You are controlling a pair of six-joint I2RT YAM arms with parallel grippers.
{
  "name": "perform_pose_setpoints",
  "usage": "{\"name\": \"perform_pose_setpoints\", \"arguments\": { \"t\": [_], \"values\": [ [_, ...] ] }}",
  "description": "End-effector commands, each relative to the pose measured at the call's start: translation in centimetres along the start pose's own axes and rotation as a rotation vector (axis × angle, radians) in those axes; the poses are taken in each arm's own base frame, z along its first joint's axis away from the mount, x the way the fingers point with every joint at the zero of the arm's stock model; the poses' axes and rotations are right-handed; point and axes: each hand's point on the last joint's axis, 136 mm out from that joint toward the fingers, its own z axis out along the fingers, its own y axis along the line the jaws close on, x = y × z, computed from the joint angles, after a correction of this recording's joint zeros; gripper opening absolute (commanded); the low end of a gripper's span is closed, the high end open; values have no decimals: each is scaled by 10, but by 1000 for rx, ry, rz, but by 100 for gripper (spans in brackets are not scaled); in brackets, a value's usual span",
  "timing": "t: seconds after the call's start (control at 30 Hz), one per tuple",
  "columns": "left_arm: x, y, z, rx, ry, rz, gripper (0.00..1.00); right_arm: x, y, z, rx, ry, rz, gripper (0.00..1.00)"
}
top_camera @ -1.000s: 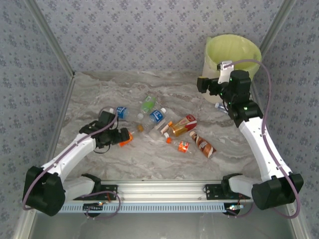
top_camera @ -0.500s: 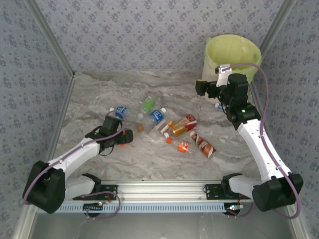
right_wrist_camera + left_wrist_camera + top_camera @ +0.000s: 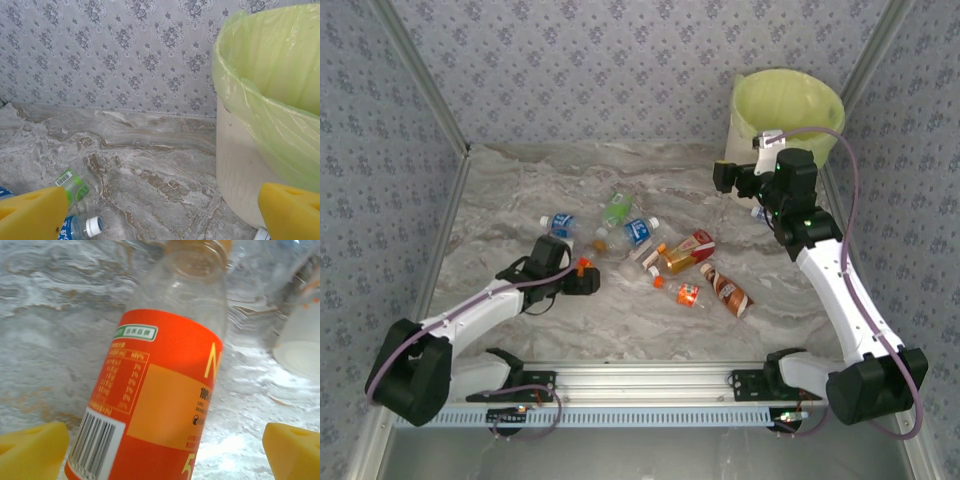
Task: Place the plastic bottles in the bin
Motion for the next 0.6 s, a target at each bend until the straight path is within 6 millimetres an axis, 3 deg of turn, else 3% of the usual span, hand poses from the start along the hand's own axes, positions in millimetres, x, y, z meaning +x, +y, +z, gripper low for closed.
{"name": "perform_pose_setpoints", "arguments": {
  "t": [0.0, 0.17, 0.3, 0.57],
  "values": [
    [9, -12, 1, 14, 34, 62, 100, 2, 0, 3, 6, 4, 26, 100],
    [9, 3, 7, -141, 45, 88, 99, 1, 2, 6, 2, 6, 31, 100],
    [17, -2, 18, -192, 117, 153, 95, 2, 0, 4, 10, 12, 27, 100],
    [23, -16, 37, -246, 172, 239, 67, 5, -2, 3, 24, 25, 21, 100]
  ]
}}
